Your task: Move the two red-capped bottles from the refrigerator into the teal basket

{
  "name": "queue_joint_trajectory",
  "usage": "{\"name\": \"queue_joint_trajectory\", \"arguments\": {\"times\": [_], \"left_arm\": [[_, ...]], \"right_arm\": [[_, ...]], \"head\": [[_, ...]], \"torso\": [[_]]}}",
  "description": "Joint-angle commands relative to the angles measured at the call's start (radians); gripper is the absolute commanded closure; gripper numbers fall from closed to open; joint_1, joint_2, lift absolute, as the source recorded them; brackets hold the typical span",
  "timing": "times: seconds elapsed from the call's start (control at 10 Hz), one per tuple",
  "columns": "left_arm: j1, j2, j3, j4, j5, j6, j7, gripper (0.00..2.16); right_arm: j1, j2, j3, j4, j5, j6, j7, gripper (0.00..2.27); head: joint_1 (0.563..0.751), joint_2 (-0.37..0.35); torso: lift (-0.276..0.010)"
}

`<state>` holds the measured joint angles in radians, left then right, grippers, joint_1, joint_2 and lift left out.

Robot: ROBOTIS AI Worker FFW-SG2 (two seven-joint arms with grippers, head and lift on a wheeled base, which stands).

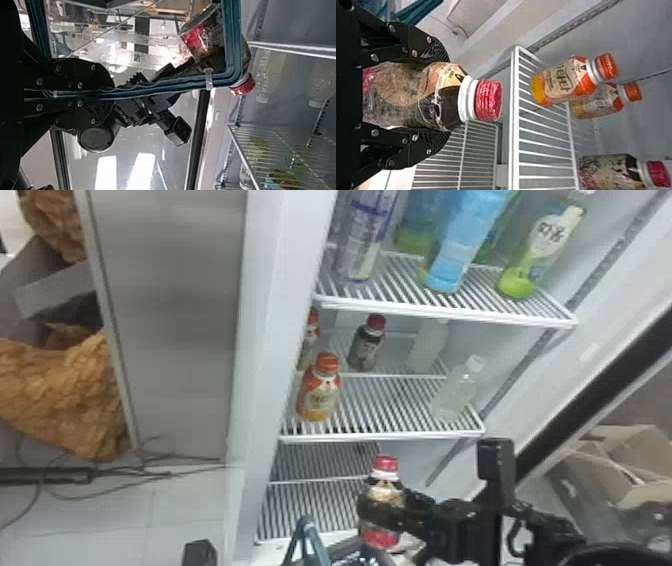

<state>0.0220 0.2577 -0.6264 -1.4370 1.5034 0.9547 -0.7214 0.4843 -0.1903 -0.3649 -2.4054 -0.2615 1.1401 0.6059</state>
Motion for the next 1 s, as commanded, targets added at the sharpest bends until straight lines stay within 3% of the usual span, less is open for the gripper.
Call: {"name": "queue_joint_trajectory", "arguments": {"times": [0.0,0.3,0.9], "left_arm": [[0.0,0.0,0.0,0.0,-0.002,0.002,0.0,1.09],[-0.007,0.0,-0.004,0.005,-0.002,0.007,0.0,1.09],[-0.012,0.0,-0.004,0.01,-0.004,0.007,0.0,1.09]], "right_arm": [[-0.028,-0.012,0.002,0.009,-0.004,0.075,0.02,0.76],[-0.062,-0.034,0.008,0.001,-0.004,0.222,0.058,0.76],[-0.082,-0.049,0.052,0.001,-0.018,0.352,0.092,0.76]], "head": [[0.695,-0.35],[0.695,-0.35],[0.695,-0.35]], "torso": [[-0.228],[-0.228],[-0.228]]}}
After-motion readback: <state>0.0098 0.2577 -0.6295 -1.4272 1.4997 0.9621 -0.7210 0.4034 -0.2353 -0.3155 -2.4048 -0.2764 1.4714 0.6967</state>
